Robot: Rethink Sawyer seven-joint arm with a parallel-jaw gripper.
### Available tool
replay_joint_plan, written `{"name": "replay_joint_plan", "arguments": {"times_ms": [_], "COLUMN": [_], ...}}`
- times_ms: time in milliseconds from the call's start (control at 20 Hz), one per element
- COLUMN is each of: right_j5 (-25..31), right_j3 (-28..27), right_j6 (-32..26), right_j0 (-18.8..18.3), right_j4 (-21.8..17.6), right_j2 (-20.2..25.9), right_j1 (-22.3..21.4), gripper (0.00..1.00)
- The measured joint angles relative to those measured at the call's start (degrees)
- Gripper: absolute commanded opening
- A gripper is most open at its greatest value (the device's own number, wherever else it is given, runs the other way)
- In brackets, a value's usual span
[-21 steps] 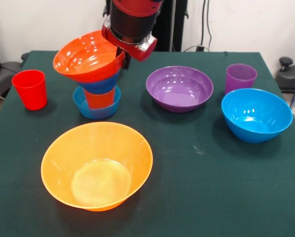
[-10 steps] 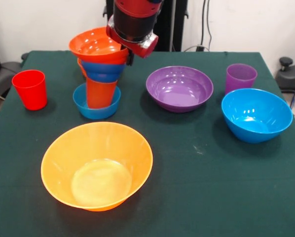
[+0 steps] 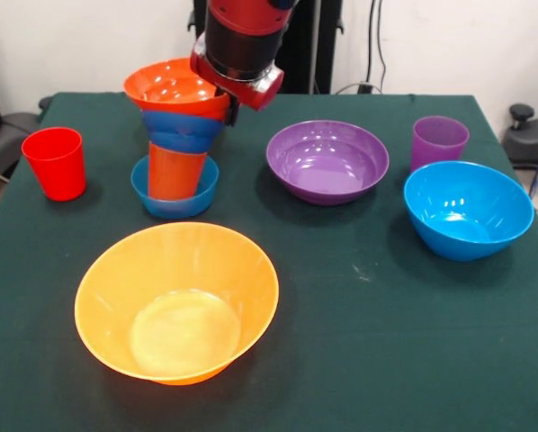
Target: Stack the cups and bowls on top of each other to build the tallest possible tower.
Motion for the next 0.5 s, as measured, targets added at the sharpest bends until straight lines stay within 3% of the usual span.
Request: {"name": "replay_joint_plan", "arguments": {"times_ms": [500], "right_j5": [-4.63], "right_j3": [-0.52], "right_j6": [0.0], "right_j0": [2.03], "right_j4": [-6.76], "right_j2": [-3.11], "right_j1": [0.44], "gripper": [0.0]}}
